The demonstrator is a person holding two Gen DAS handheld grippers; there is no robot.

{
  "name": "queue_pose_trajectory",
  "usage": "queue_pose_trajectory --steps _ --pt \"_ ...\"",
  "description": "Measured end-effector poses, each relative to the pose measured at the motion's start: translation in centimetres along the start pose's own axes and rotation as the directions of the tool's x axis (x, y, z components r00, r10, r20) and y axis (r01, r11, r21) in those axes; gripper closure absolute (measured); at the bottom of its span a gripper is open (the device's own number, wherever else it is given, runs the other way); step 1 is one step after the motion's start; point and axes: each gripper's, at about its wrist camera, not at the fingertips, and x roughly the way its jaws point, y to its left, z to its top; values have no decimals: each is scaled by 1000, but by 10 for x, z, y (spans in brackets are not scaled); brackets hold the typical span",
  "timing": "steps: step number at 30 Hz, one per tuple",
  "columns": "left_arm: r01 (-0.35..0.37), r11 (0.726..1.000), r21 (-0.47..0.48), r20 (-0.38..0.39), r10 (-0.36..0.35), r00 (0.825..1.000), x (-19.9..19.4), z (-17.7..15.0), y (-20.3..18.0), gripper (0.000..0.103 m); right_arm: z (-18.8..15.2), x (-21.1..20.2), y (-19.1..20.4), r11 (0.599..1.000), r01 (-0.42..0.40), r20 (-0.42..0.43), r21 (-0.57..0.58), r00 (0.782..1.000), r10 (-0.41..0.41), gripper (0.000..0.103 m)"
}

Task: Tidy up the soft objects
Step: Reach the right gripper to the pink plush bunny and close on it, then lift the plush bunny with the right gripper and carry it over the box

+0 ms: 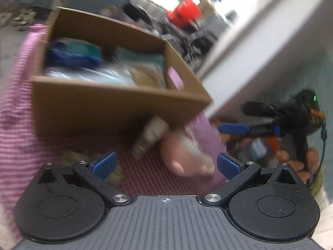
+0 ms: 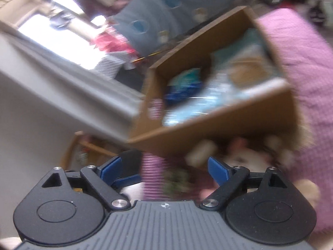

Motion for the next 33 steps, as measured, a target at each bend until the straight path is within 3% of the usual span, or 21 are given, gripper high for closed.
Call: queue_pose_trajectory --steps 3,7,13,19,27,33 --pt "-4 996 89 -59 10 998 33 -8 -24 0 -16 -5 -27 995 93 55 40 994 -95 11" --pt "-16 988 153 -113 33 993 70 -17 -42 1 -26 -4 -53 987 140 84 75 986 -146 11" --pt "-25 988 151 -149 48 988 105 -20 -48 4 -27 6 -81 977 192 73 93 977 -199 13" --pt "-36 983 180 -187 70 980 127 -22 -54 8 -26 26 -101 978 179 24 111 983 -183 22" --pt "-86 968 236 -178 131 975 143 -22 -58 8 -22 41 -106 984 147 -20 99 989 -146 22" --pt "-92 971 220 -199 137 970 156 -25 -53 9 -18 44 -112 983 128 -40 132 992 -124 20"
